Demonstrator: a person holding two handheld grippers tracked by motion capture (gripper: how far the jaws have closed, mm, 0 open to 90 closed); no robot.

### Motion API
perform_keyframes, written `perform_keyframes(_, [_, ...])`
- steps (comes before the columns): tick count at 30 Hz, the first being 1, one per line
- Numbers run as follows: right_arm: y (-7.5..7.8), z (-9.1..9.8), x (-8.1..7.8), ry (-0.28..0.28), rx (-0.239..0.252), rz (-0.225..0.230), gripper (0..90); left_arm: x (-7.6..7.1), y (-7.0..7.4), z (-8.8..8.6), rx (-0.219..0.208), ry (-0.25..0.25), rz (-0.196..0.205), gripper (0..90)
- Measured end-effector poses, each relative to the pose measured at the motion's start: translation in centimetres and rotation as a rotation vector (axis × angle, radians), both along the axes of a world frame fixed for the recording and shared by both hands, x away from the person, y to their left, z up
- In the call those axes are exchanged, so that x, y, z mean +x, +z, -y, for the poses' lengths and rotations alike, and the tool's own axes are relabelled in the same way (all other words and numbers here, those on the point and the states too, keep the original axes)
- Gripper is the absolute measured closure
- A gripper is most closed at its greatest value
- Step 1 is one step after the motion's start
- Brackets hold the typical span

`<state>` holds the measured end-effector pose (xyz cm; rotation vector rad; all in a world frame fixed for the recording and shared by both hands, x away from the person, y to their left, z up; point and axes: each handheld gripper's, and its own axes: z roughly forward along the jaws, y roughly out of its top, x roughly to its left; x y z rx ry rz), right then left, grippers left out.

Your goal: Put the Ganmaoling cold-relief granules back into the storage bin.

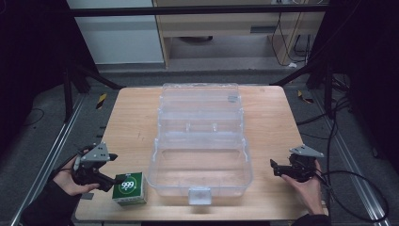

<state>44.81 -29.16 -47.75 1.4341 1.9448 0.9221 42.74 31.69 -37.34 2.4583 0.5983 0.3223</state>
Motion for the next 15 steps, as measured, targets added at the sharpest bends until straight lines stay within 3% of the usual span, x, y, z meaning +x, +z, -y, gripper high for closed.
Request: perform_keyframes(15, [-0.3, -0.1, 0.1, 0.017, -0.009, -0.020, 0.6, -0.3, -0.6, 1.2, 0.108, -0.151, -0.033, 8.8])
